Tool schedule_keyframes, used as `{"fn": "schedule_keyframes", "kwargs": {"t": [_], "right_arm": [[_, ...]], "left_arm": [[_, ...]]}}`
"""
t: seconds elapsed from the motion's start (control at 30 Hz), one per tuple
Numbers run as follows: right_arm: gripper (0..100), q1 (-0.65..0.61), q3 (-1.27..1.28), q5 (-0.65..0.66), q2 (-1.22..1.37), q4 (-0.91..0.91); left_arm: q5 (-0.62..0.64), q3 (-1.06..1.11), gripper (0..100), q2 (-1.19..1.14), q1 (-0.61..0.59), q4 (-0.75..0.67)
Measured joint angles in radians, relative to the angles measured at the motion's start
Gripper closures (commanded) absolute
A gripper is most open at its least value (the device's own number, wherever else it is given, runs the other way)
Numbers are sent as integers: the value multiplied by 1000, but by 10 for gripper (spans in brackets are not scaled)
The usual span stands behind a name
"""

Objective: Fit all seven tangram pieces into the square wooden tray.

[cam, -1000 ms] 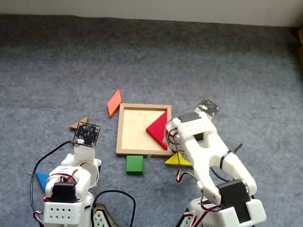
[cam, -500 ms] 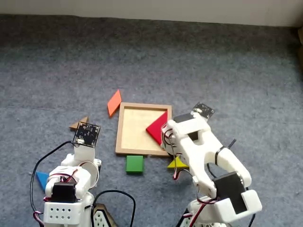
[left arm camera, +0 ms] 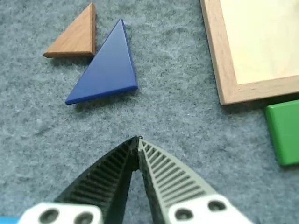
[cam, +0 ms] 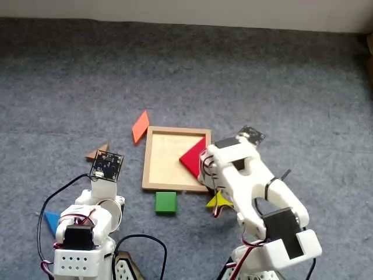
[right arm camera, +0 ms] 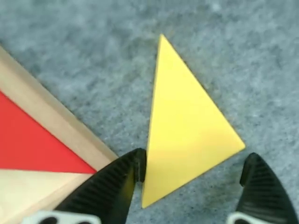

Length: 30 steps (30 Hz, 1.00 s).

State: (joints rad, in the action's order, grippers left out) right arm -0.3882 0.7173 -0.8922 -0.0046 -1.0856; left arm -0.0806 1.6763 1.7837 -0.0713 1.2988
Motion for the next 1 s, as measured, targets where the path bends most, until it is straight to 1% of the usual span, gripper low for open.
{"fn": "schedule_keyframes", "kwargs": {"t": [0.27,0.67,0.87,1.0], "right_arm": [[670,5,0,44,0,0],[670,5,0,46,0,0],[670,5,-20,86,12,-2],[670,6,-69,89,17,-58]], "left_arm": [[0,0,977,0,0,0],[0,0,977,0,0,0],[0,0,977,0,0,0],[0,0,977,0,0,0]]}}
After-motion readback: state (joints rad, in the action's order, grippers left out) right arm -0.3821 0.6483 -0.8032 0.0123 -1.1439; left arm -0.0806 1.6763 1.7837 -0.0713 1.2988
